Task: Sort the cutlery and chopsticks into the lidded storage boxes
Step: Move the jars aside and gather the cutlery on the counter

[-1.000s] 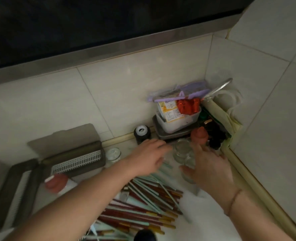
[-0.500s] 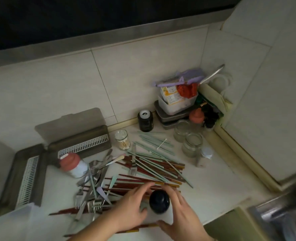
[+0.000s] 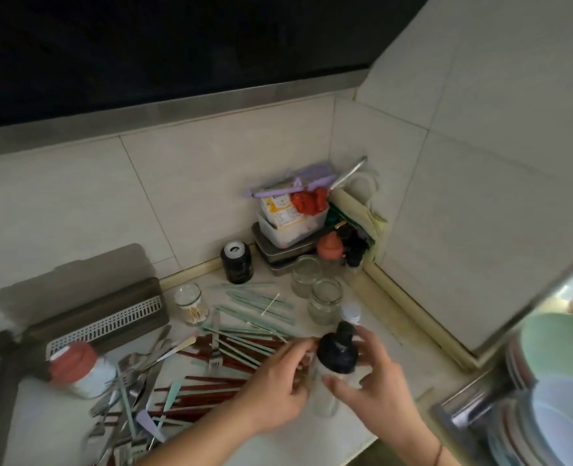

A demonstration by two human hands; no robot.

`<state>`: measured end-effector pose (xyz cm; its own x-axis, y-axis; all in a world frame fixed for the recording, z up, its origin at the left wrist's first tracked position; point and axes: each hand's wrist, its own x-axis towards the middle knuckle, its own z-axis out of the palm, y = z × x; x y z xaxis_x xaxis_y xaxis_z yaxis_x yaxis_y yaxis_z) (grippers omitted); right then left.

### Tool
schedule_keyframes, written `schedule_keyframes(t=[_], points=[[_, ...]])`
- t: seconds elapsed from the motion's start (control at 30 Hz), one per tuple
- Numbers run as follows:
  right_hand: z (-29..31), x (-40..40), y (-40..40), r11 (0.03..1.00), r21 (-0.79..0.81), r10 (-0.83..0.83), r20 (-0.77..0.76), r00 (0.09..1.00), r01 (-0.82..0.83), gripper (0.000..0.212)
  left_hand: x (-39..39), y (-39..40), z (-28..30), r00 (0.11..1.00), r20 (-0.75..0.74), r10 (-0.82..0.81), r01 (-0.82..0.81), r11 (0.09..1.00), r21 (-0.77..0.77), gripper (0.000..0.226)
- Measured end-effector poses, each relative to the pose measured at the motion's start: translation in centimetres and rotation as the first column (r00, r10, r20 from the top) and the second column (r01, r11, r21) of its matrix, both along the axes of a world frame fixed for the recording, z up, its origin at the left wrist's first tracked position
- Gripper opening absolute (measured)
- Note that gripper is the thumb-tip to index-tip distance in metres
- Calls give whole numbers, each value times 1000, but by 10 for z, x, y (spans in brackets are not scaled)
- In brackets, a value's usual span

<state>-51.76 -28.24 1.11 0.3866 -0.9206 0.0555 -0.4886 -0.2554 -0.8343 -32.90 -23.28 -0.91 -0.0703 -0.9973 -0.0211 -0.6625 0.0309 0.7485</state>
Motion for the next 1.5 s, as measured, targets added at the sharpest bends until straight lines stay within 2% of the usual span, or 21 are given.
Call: schedule_keyframes(t=[0.13, 0.3, 0.43, 0.53, 0.6, 0.67, 0.77, 0.87, 1.0, 1.13, 1.2, 1.27, 1.33, 1.4, 1.43, 1.5], points=[[15, -33, -63, 982, 26, -190, 118, 975, 189, 66, -34, -71, 23, 995, -62, -79, 80, 997, 14, 79], [18, -52, -135, 951, 100, -304, 125, 944, 293, 68, -67, -154, 45, 985, -149, -81, 93, 993, 78, 65], [10, -51, -172, 946, 23, -325, 69, 943, 324, 58, -75, -201, 54, 986, -165, -20, 30, 998, 57, 44], [-2, -43, -189, 944, -41, -328, -46, 944, 326, 50, -71, -225, 46, 986, -163, 19, 2, 991, 131, 38], [-14, -35, -197, 952, -8, -304, -101, 947, 305, 44, -67, -233, 37, 984, -171, 48, -14, 980, 200, 33], [-26, -28, -203, 954, 30, -292, -128, 948, 298, 37, -62, -237, 28, 993, -109, 38, -12, 973, 230, 29], [-38, -18, -206, 948, 51, -305, -132, 943, 313, 43, -57, -240, 16, 998, 51, -21, 8, 971, 240, 27], [-47, -12, -209, 934, 8, -352, -141, 925, 356, 47, -56, -245, 10, 982, 172, -77, 39, 976, 216, 26], [-54, -6, -214, 940, -12, -340, -111, 934, 341, 46, -55, -245, 8, 980, 177, -92, 61, 983, 174, 23], [-54, -4, -213, 946, 4, -324, -61, 944, 325, 52, -46, -231, 11, 992, 111, -58, 44, 992, 120, 36], [-51, -9, -211, 952, 15, -300, -154, 941, 306, 58, -35, -216, 17, 994, 110, -19, 15, 999, 36, 41], [-46, -20, -206, 952, 26, -279, -329, 902, 304, 63, -19, -193, 23, 996, 88, 22, -17, 998, -54, 41], [-32, -27, -191, 929, 8, -325, -456, 828, 369, 57, 2, -164, 27, 995, 81, 61, -51, 992, -113, 38], [-11, -15, -163, 891, -98, -433, -479, 763, 443, 44, 28, -131, 28, 992, 71, 103, -91, 984, -152, 36], [1, 0, -144, 874, -174, -482, -430, 763, 454, 36, 43, -111, 27, 989, 60, 135, -124, 979, -162, 35], [25, 41, -104, 867, -293, -475, -248, 844, 402, 19, 76, -71, 24, 973, 67, 220, -206, 965, -164, 33]])
